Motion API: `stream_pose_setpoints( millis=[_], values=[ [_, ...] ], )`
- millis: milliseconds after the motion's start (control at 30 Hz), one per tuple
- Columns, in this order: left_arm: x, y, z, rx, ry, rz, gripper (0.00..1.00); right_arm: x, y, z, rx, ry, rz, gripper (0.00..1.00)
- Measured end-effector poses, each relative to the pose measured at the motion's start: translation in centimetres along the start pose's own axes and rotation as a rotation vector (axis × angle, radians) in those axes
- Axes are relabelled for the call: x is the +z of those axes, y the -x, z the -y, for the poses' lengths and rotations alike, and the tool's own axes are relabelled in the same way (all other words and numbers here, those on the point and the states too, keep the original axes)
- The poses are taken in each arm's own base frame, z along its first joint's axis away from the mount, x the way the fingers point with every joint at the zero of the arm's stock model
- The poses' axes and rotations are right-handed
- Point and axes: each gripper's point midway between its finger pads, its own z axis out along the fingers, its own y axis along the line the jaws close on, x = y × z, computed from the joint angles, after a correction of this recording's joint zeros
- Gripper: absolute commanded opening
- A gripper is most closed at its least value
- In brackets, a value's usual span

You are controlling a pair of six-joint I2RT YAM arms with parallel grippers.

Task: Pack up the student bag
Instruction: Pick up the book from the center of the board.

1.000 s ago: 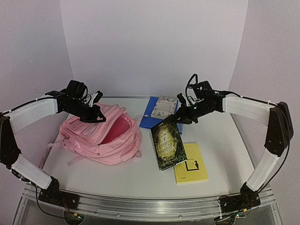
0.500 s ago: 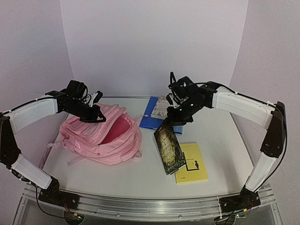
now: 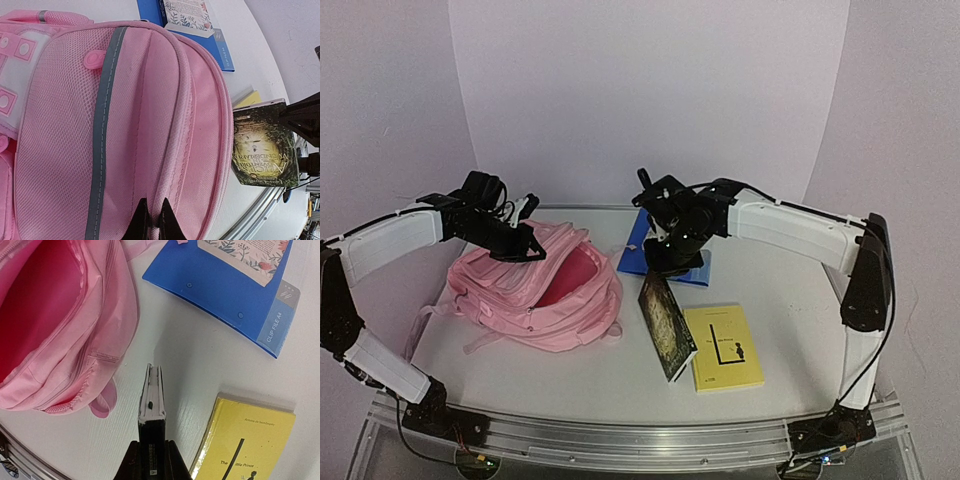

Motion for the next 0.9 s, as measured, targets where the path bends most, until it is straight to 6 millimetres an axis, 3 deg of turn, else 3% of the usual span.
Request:
stream_pose_setpoints(
  millis=[267, 567, 667, 767, 900],
  values=[
    [-0.3, 0.1, 0.1, 0.004, -0.001, 0.008, 0.00, 2.3, -0.7, -0.8, 0.005, -0.005, -0.025, 0.25],
    [-0.5, 0.2, 0.3, 0.007, -0.002, 0.016, 0.00, 4.1, -2.3, -1.7, -0.001, 0.037, -0.060, 0.27],
    [-0.5, 0.2, 0.3, 0.007, -0.002, 0.016, 0.00, 4.6, -2.8, -1.9, -0.002, 0.050, -0.074, 0.22],
    [-0.5, 0.2, 0.3, 0.007, -0.002, 0.015, 0.00, 5.1, -3.4, -1.8, 0.000, 0.056, -0.084, 0.06],
    [-0.5, 0.1, 0.4, 0.008, -0.012, 0.013, 0.00, 5.3, -3.3, -1.7, 0.012, 0.060, -0.069, 0.00]
  ],
)
